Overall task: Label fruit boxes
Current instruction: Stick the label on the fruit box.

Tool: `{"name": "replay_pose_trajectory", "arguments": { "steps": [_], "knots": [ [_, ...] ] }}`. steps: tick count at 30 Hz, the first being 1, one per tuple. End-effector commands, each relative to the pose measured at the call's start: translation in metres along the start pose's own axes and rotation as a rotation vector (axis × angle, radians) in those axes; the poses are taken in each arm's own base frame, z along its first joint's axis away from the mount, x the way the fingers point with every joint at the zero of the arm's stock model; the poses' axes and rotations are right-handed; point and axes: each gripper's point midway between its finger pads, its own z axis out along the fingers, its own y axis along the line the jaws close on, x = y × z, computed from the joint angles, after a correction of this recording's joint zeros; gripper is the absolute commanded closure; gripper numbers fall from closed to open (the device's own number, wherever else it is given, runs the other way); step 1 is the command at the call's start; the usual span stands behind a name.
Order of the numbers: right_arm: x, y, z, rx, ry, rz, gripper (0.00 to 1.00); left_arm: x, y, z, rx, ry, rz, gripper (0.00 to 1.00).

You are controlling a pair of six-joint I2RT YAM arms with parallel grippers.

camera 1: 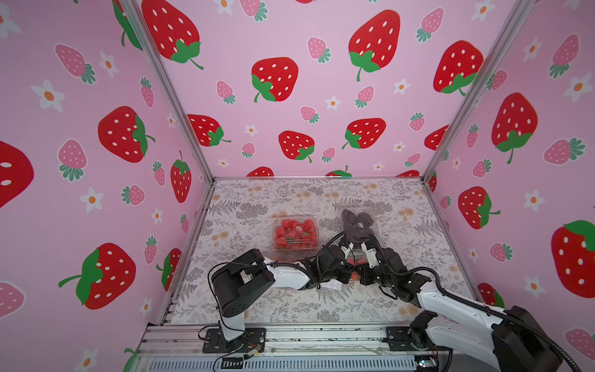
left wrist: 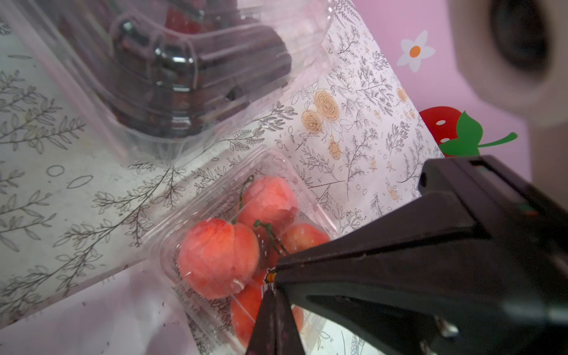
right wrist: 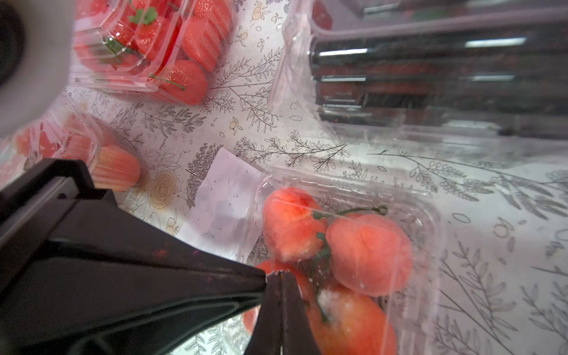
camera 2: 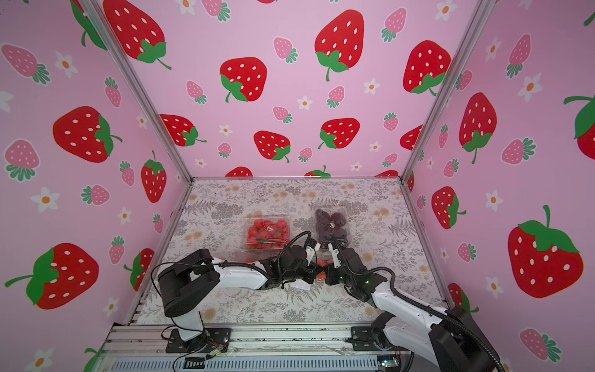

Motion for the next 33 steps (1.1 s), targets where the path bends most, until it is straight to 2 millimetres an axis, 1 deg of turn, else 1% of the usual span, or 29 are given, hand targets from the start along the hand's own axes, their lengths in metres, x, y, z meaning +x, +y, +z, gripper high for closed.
{"name": "replay_pose_trajectory", "arguments": {
  "steps": [1, 4, 7, 11, 13, 14, 15, 20, 24, 29, 31, 33],
  "knots": [
    [0.01, -0.007, -0.004, 0.033, 0.017, 0.011, 0.97, -0.012, -0.012, 0.003, -0.006, -0.029, 0.027, 1.0],
    [0.01, -0.012, -0.007, 0.052, 0.006, 0.011, 0.96, -0.015, -0.014, 0.002, -0.005, -0.033, 0.03, 1.0],
    [0.013, -0.016, -0.007, 0.072, 0.013, 0.012, 0.96, -0.016, -0.011, 0.003, -0.025, -0.04, 0.028, 1.0],
    [0.012, -0.023, -0.009, 0.109, -0.004, 0.03, 0.96, -0.02, -0.011, 0.001, -0.037, -0.054, 0.03, 1.0],
    [0.009, -0.028, -0.013, 0.139, -0.03, 0.04, 0.96, -0.021, -0.015, 0.002, -0.017, -0.048, 0.031, 1.0],
    [0.011, -0.033, -0.014, 0.162, -0.029, 0.044, 0.96, -0.02, -0.018, 0.005, -0.004, -0.04, 0.033, 1.0],
    [0.004, -0.03, -0.02, 0.155, -0.062, 0.041, 0.96, -0.019, -0.02, 0.008, 0.001, -0.031, 0.035, 1.0],
    [0.004, -0.027, -0.023, 0.135, -0.067, 0.034, 0.96, -0.014, -0.015, 0.014, -0.022, -0.017, 0.04, 1.0],
    [0.005, -0.028, -0.023, 0.139, -0.068, 0.034, 0.96, -0.002, -0.014, 0.017, -0.017, 0.015, 0.035, 1.0],
    [0.004, -0.031, -0.026, 0.15, -0.085, 0.033, 0.96, 0.021, -0.002, 0.023, -0.054, 0.058, 0.013, 1.0],
    [0.004, -0.031, -0.027, 0.153, -0.087, 0.033, 0.96, 0.024, 0.004, 0.02, -0.073, 0.054, 0.007, 1.0],
    [0.004, -0.03, -0.028, 0.15, -0.088, 0.035, 0.95, 0.025, 0.007, 0.013, -0.086, 0.039, -0.001, 1.0]
  ]
}}
